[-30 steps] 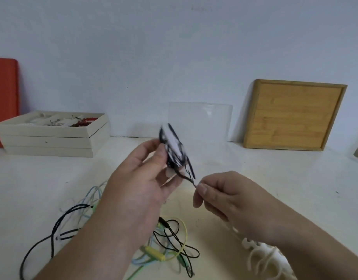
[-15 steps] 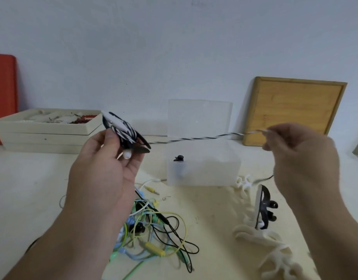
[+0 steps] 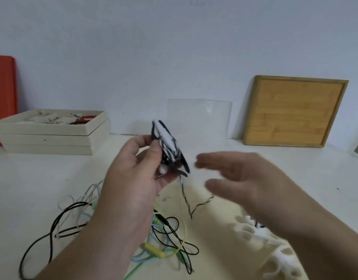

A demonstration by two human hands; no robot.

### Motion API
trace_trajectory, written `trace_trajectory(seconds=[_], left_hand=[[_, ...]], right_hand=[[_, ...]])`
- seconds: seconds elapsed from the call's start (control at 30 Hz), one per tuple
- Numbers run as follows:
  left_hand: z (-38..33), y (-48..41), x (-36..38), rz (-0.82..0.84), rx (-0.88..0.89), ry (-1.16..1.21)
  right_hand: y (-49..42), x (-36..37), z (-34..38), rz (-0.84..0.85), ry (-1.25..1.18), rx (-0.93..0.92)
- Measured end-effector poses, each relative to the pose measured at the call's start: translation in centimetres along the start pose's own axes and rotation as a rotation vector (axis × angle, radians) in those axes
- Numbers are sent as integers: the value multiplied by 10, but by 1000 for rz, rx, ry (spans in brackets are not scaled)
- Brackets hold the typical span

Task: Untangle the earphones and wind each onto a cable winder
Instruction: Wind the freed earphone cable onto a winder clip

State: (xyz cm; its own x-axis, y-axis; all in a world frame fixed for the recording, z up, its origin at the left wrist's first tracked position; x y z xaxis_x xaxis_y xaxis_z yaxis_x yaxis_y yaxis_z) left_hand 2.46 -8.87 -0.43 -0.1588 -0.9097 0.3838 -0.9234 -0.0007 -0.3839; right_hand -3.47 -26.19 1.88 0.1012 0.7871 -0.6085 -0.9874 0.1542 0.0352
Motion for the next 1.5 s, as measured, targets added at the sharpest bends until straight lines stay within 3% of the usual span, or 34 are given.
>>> trace_trajectory(seconds=[0.07, 0.1, 0.27, 0.43, 0.67, 0.77, 1.07, 1.37, 1.5], left_hand=[[2, 5, 5, 66, -19, 2], [2, 7, 7, 83, -27, 11], [2, 2, 3, 68, -29, 8], [8, 2, -1, 79, -19, -135], [6, 5, 1, 293, 113, -373], [8, 6, 2, 378, 63, -357], [8, 11, 6, 541, -37, -254], [2, 13, 10, 571, -56, -184], [4, 16, 12, 626, -69, -154]], right_hand=[[6, 19, 7, 288, -73, -29], [7, 25, 7, 326, -70, -18], [-1, 17, -2, 95, -73, 92], [4, 19, 6, 195, -42, -26], [7, 6, 9, 42, -198, -110], [6, -1, 6, -4, -275, -147], [7, -19, 6, -307, -211, -160], [1, -14, -3, -293, -271, -68], [-10, -9, -13, -182, -322, 5]])
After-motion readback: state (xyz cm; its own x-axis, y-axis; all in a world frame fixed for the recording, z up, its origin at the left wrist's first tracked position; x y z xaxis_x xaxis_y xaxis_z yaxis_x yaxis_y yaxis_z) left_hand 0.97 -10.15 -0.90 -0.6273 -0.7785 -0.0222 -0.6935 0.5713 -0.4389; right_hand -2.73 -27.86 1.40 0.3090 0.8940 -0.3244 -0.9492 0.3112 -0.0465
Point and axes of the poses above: each hand's wrist, its own y-axis away from the middle knuckle, its own x-axis out of the palm, z = x × y, the point moved 2 cm from there along -y, towards the middle knuckle, and after that the axes turned 13 degrees about x, right-handed, at the moved point
